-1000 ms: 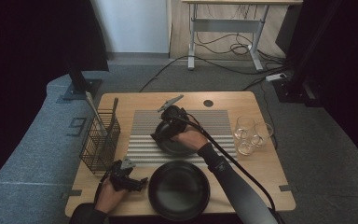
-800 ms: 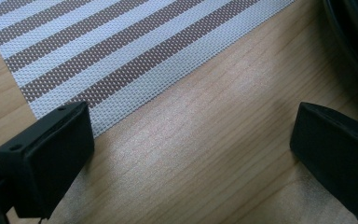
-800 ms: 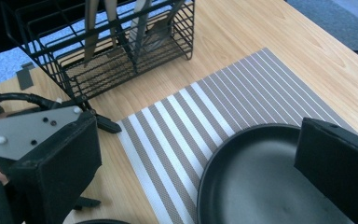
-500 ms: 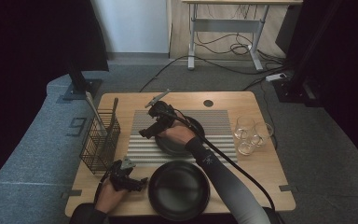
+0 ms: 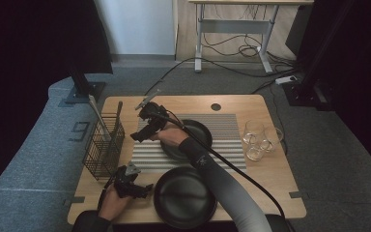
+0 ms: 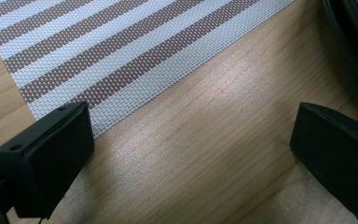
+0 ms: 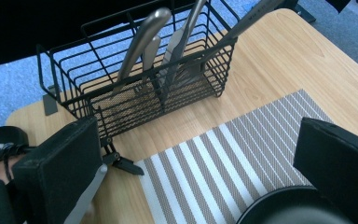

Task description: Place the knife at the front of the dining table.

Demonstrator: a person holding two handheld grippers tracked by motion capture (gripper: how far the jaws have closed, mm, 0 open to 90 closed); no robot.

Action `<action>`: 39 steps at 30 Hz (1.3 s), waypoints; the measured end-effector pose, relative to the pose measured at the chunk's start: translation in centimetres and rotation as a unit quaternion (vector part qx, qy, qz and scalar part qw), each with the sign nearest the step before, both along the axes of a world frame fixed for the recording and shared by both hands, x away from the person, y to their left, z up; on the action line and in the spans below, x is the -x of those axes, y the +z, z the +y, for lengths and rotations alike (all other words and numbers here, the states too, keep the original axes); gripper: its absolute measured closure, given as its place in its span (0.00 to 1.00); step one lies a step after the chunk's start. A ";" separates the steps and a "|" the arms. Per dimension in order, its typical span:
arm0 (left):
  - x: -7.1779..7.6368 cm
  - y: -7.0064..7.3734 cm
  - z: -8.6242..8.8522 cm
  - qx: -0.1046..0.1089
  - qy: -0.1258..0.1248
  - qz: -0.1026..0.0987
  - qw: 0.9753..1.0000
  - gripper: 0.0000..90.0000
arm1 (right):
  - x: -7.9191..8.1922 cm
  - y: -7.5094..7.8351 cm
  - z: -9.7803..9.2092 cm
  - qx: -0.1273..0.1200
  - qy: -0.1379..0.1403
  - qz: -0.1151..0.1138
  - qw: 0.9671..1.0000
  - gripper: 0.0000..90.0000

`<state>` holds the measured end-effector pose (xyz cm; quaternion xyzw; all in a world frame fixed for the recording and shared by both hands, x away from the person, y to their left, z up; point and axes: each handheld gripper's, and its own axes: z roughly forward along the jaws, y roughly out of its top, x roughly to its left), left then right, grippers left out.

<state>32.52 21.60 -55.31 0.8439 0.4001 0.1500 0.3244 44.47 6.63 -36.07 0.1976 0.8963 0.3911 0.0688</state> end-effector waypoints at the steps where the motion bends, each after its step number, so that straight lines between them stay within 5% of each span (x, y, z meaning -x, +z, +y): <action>1: 0.0 0.0 0.0 0.000 0.000 0.000 1.000 0.00 | 0.0 0.0 0.3 0.003 0.000 -0.001 1.000 0.01; 15: 0.0 0.0 0.0 0.001 0.000 0.000 1.000 0.00 | -1.0 0.4 3.7 -0.040 0.024 0.022 0.999 0.24; 26: 0.0 0.0 -0.1 0.000 -0.001 0.001 1.000 0.00 | -1.0 0.7 5.9 -0.007 0.040 0.001 0.999 0.48; 33: 0.0 0.0 -0.1 0.000 -0.001 0.001 1.000 0.00 | -0.6 0.9 6.2 -0.007 0.050 0.002 0.999 0.63; 39: 0.0 0.0 -0.1 0.001 0.000 0.000 1.000 0.00 | 0.8 1.2 6.2 0.013 0.063 -0.034 0.997 0.67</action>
